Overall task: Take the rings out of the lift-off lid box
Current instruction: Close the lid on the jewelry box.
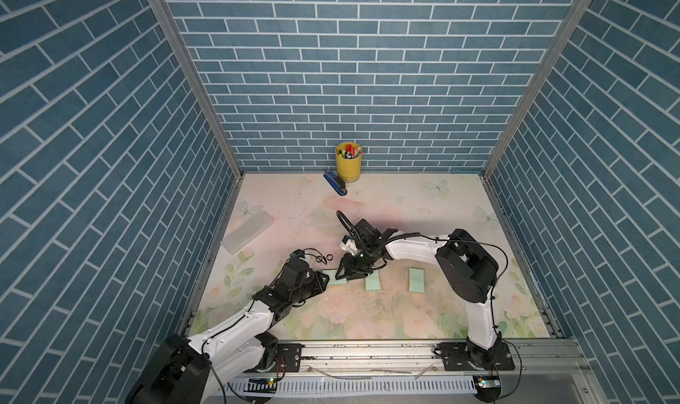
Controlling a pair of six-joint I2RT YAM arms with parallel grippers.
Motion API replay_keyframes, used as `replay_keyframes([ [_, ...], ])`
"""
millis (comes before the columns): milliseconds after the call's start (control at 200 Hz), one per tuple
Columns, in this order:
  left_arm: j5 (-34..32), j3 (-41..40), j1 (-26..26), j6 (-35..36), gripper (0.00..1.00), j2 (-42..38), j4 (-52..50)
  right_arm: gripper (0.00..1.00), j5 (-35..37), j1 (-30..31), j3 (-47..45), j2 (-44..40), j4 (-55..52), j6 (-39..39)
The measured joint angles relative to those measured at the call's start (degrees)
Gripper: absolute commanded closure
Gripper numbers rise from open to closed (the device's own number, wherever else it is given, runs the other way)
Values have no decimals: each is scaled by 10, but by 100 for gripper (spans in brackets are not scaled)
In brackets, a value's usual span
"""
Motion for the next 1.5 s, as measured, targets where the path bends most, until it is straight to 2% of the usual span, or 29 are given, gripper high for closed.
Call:
replay_keyframes([
  [160,-4,4,0,-4,57,2,-12,56,-3,1,5,0,-3,-1],
  [290,-9,5,0,-3,57,-6,-28,56,-6,2,6,0,-3,-4],
  [675,21,8,3,3,62,17,0,53,-3,0,5,-1,-2,-4],
  [1110,71,-25,4,-45,70,64,116,56,35,-11,-3,-32,-37,-8],
  [1340,87,-31,4,-56,71,82,147,54,41,-11,-3,-34,-45,-14],
  [1500,84,-30,4,-55,69,71,130,54,40,-11,-3,-34,-45,-14],
])
